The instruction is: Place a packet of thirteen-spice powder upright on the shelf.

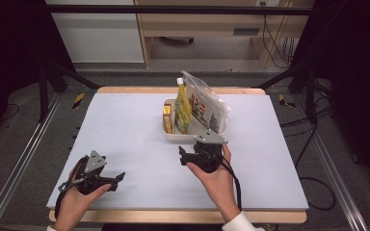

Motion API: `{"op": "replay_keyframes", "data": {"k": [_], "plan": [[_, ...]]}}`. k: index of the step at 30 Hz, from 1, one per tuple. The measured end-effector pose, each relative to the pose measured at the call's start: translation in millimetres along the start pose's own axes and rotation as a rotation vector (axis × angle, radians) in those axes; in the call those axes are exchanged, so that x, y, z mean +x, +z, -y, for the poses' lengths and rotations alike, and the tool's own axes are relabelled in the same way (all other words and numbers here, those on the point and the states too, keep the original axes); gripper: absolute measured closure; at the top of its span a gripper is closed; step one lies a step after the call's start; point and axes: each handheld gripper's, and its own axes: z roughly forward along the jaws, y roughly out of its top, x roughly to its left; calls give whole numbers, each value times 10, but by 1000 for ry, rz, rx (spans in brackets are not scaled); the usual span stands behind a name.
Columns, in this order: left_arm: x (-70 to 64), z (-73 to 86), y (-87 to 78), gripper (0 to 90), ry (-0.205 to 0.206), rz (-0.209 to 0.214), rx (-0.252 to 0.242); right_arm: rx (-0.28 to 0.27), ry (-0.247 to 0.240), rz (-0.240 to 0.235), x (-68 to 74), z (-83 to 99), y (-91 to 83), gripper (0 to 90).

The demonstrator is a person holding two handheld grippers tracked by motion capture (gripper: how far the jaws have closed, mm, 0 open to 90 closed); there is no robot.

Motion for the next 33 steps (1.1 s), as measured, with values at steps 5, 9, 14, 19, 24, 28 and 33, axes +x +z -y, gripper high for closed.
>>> {"op": "replay_keyframes", "data": {"k": [5, 9, 14, 19, 24, 28, 33], "plan": [[-2, 0, 1, 80, 1, 0, 0, 5, 13, 11, -104, 62, -52, 139], [-3, 4, 0, 78, -4, 0, -4, 6, 26, 16, -174, 96, -93, 128], [1, 6, 2, 78, -3, 0, -2, 10, 32, 29, -270, 155, -142, 119], [-2, 5, 2, 78, -2, -1, -3, 18, 40, 50, -379, 228, -187, 118], [-1, 4, 4, 78, 3, 0, 1, 16, 59, 75, -507, 297, -236, 111], [-3, 4, 6, 78, 4, 0, 3, 11, 75, 84, -624, 348, -280, 109], [-7, 3, 8, 78, 7, 1, 6, 10, 75, 88, -749, 408, -308, 125]]}}
